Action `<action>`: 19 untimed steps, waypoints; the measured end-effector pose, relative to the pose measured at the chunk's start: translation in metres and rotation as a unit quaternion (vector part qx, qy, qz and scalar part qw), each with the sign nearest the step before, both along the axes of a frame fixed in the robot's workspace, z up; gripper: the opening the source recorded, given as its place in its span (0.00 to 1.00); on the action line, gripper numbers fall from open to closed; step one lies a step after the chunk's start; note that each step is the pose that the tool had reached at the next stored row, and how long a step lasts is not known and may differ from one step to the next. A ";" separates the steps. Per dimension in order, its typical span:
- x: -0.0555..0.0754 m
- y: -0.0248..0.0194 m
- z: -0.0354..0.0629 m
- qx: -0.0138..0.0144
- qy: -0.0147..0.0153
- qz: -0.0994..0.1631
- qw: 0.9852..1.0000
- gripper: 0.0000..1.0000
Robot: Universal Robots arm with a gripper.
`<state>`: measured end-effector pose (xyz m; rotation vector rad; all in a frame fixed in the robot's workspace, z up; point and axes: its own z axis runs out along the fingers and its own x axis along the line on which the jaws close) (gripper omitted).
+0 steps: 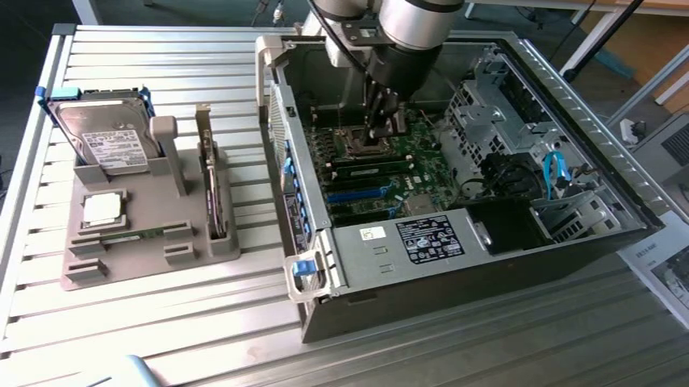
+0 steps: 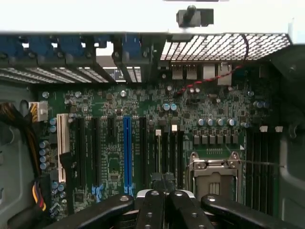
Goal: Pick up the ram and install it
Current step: 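Press down the ram until it locks into place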
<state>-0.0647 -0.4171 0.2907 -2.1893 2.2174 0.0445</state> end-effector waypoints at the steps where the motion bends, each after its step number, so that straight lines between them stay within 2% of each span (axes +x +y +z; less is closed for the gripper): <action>1: 0.005 -0.0001 0.0000 0.000 0.000 0.000 1.000 0.10; 4: 0.022 -0.0004 0.0000 0.000 0.001 0.000 1.000 0.10; 9: 0.038 -0.0008 0.0000 0.000 0.002 0.000 1.000 0.10; 12: 0.039 -0.0007 0.0004 0.000 0.003 0.000 1.000 0.10; 15: 0.039 -0.0008 0.0100 -0.001 0.004 0.000 1.000 0.10; 19: 0.039 -0.0008 0.0179 -0.002 0.004 0.000 1.000 0.10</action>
